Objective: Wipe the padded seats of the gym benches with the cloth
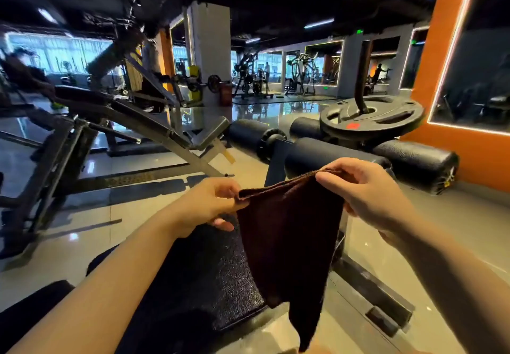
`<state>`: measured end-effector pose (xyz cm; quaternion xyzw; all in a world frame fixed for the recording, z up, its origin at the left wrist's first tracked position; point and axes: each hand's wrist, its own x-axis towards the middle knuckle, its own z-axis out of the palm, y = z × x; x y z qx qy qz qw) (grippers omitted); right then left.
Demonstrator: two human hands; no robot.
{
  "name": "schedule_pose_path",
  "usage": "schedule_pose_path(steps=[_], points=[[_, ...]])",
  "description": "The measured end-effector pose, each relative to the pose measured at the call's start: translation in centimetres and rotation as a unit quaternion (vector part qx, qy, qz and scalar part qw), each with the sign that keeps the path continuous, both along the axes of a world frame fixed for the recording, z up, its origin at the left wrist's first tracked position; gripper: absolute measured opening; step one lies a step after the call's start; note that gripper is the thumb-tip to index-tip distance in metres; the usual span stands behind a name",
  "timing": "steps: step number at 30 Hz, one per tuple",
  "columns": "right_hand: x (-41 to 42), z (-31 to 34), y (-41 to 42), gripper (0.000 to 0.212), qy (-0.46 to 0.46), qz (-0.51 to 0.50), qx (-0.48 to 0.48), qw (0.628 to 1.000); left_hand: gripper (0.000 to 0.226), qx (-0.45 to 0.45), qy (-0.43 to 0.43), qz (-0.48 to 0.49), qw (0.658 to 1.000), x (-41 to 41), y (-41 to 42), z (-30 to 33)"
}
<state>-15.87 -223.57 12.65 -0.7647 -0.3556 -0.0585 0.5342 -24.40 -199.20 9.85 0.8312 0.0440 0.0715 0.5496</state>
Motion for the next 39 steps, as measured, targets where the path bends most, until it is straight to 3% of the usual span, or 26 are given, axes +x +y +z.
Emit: schedule_pose_path(steps=[4, 10, 12, 15, 17, 19, 22, 25, 28, 31, 34, 39], points=[[1.1, 1.9, -1.1, 0.013, 0.035, -0.028, 0.017, 0.999, 0.006, -0.137, -0.086, 0.037, 0.986, 3.5, -1.0, 3.7], [8.0, 8.2, -2.6, 0.015, -0.059, -0.140, 0.076, 0.985, 0.010, -0.192, -0.205, 0.023, 0.960, 13.4, -4.0, 11.2], [11.9, 9.2, -3.4, 0.011, -0.068, -0.211, 0.062, 0.973, 0.022, -0.126, -0.236, 0.039, 0.963, 17.9, -5.1, 12.2], [15.6, 7.8, -4.8, 0.030, -0.025, -0.315, -0.111, 0.942, 0.050, 0.135, -0.213, 0.024, 0.967, 22.2, -6.5, 9.9], [15.6, 6.2, -5.5, 0.045, -0.034, -0.299, -0.193, 0.934, 0.047, 0.237, -0.181, 0.003, 0.955, 23.6, -6.5, 7.1], [14.5, 4.6, -5.3, 0.046, -0.058, -0.222, -0.243, 0.943, 0.034, 0.247, -0.172, 0.008, 0.954, 24.2, -5.0, 4.6], [14.2, 2.5, -3.5, 0.048, -0.047, -0.144, -0.278, 0.949, 0.028, 0.124, -0.130, -0.006, 0.984, 24.5, -2.6, 2.6], [15.3, 0.5, -1.9, 0.046, -0.057, -0.191, -0.234, 0.952, 0.034, -0.054, -0.049, -0.010, 0.997, 26.6, -1.2, 1.1], [15.5, 0.0, -1.9, 0.033, -0.036, -0.191, -0.195, 0.961, 0.030, -0.131, -0.022, -0.026, 0.991, 29.5, 0.8, -1.9], [15.5, -0.1, -2.2, 0.020, -0.042, -0.185, -0.168, 0.967, 0.019, -0.102, -0.046, -0.009, 0.994, 28.9, 0.5, -2.9], [15.1, -0.1, -2.0, 0.020, -0.042, -0.186, -0.169, 0.967, 0.030, -0.030, -0.101, 0.019, 0.994, 25.1, -2.2, -1.3], [16.0, 1.3, -2.8, 0.041, -0.002, -0.142, -0.219, 0.965, 0.038, -0.001, -0.187, -0.025, 0.982, 23.8, -2.1, -0.7]])
